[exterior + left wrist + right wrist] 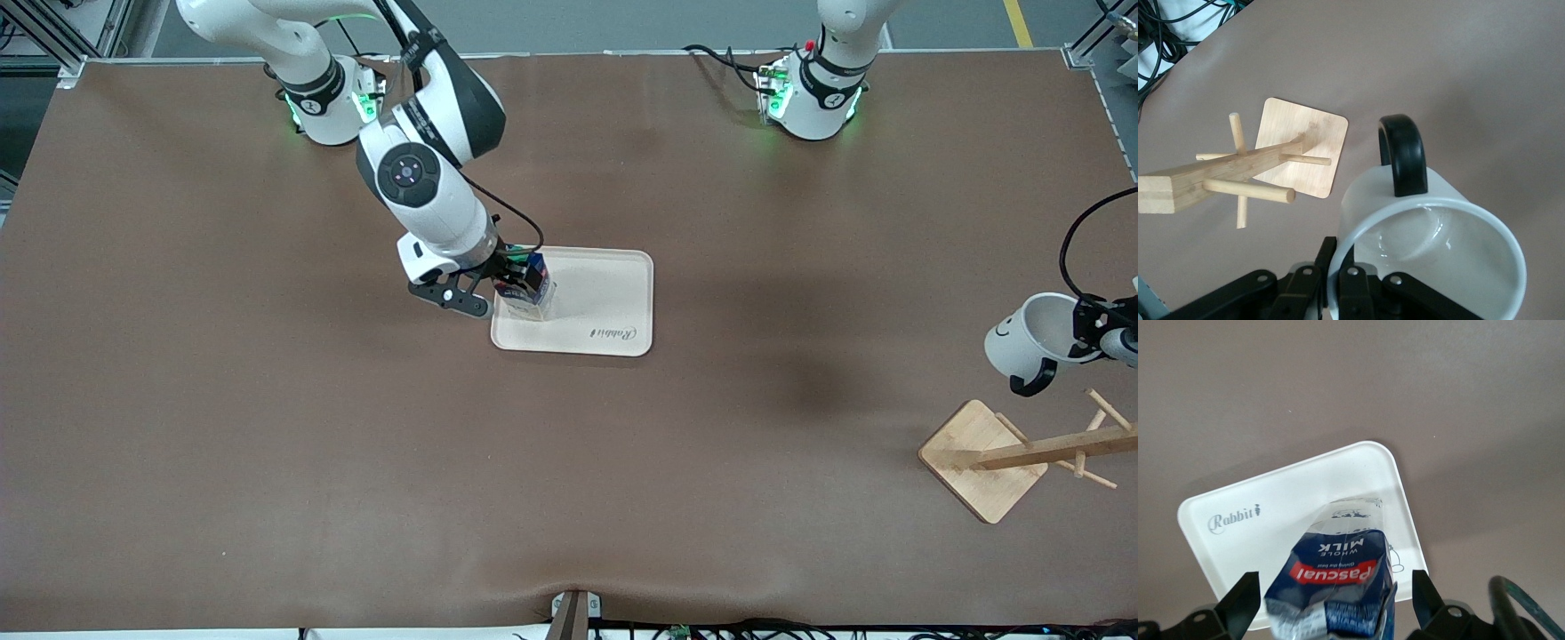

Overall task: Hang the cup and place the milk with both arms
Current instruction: 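Hang the mug handle on the stand peg while the right gripper carries milk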

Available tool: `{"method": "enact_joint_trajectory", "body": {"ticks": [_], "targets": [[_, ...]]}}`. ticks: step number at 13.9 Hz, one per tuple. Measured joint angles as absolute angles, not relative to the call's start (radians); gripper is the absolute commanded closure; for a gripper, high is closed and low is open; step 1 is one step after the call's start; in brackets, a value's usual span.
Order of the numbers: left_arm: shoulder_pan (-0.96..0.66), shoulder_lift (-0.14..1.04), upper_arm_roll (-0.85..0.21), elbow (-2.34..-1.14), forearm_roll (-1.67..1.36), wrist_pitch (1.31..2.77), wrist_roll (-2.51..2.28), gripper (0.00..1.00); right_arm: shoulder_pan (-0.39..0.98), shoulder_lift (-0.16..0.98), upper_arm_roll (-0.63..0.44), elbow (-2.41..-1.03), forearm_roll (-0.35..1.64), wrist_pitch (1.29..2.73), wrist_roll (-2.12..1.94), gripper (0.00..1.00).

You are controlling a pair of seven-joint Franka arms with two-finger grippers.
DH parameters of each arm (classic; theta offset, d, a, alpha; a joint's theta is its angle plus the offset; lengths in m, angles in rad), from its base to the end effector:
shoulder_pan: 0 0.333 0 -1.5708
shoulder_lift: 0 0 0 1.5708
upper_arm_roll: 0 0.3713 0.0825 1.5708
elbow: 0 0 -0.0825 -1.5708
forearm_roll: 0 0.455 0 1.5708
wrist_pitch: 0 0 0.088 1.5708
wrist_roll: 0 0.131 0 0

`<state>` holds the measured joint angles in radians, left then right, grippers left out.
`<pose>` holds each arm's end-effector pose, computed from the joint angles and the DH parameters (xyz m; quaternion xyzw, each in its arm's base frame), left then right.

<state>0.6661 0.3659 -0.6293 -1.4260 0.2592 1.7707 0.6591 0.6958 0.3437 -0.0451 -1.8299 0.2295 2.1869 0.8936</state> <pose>0.7384 0.1249 0.5401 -0.9502 0.3101 -0.0150 0.0287 0.5599 0.4447 0.3362 -0.9791 0.1841 0.0551 0.0669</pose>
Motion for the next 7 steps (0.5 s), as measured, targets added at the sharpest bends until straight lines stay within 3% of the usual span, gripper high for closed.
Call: {"method": "enact_joint_trajectory", "body": {"ticks": [2,3,7], "targets": [[0.673,0.373,-0.619,-1.424,0.26,1.792,0.697,1.0,0.701,0.365,-0.045,-1.83,0.229,2.188,0.894,0.92],[0.677,0.378,-0.612,-1.423,0.26,1.806,0.711,1.0,0.702,0.367,-0.045,-1.828,0.23,2.188,0.894,1.0],[0.683,0.406,-0.592,-1.416,0.26,1.869,0.741,1.0,0.701,0.366,-0.052,-1.818,0.232,2.145,0.894,1.0]]}}
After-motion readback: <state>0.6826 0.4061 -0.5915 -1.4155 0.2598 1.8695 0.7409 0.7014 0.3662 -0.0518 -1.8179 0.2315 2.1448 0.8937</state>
